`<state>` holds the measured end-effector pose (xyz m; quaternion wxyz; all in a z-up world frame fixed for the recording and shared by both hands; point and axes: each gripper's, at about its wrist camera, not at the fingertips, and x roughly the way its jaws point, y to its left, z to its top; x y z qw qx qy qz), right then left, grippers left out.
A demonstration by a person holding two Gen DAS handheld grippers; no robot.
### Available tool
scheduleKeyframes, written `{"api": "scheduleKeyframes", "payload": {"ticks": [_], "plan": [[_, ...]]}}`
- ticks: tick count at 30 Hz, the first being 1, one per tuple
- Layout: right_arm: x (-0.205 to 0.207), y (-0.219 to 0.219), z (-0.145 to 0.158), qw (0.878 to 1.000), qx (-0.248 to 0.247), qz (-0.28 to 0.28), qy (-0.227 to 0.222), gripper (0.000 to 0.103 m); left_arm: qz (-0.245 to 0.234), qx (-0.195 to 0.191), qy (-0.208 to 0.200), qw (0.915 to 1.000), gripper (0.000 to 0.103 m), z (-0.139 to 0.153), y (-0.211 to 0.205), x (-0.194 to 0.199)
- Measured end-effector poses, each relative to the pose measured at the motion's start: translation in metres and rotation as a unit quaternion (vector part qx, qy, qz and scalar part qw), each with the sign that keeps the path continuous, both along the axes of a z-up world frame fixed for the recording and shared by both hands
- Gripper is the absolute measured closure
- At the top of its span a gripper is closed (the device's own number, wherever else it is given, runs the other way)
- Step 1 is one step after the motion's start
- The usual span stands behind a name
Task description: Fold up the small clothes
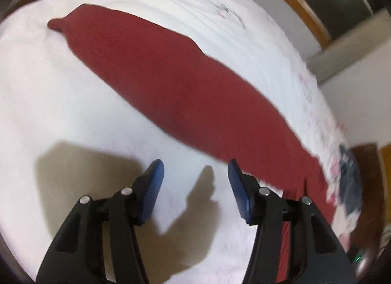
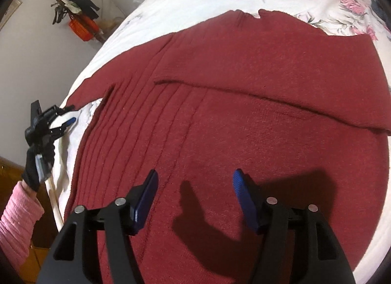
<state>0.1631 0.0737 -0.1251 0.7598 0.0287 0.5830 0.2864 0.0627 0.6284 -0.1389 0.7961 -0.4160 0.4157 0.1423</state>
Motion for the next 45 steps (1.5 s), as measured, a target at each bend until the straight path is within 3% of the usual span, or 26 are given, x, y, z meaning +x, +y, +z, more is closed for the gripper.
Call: {"api": "scheduleKeyframes", "payload": {"ticks": [3, 8, 19, 21, 23, 26, 32, 40, 45], "plan": [[0.001, 0.004, -0.004, 1.0, -0.026, 0.001, -0.011, 0.039, 0.029, -0.028, -0.02, 0.999, 0.051, -0.008, 0.023, 0.003], [0.007, 0.0, -0.016, 1.0, -0.029, -0.012, 0.003, 0.039, 0.074, -0.062, -0.044, 0.9944, 0.059, -0.018, 0.047, 0.003], [0.008, -0.004, -0.028, 0.999, -0.026, -0.02, 0.008, 0.039, 0.092, -0.018, -0.027, 0.9953, 0.07, -0.007, 0.079, 0.026], [0.008, -0.004, -0.028, 0.999, -0.025, -0.02, 0.008, 0.039, 0.084, -0.004, -0.025, 0.9962, 0.089, -0.002, 0.08, 0.025], [0.006, -0.006, -0.027, 0.999, -0.025, -0.019, 0.007, 0.039, 0.076, 0.014, -0.035, 0.9964, 0.095, 0.008, 0.077, 0.021], [0.005, -0.007, -0.026, 1.0, -0.024, -0.019, 0.007, 0.039, 0.053, 0.043, -0.051, 0.9963, 0.097, 0.026, 0.059, 0.027], [0.001, -0.008, -0.021, 0.999, -0.023, -0.022, 0.005, 0.039, -0.029, 0.062, -0.1, 0.9926, 0.098, 0.061, 0.0, 0.047], [-0.003, -0.017, -0.017, 0.999, -0.02, -0.025, 0.0, 0.039, -0.132, 0.04, -0.132, 0.9816, 0.098, 0.072, -0.106, 0.083], [-0.004, -0.023, -0.02, 1.0, -0.013, -0.028, 0.002, 0.039, -0.176, 0.025, -0.142, 0.9738, 0.098, 0.062, -0.163, 0.095]]}}
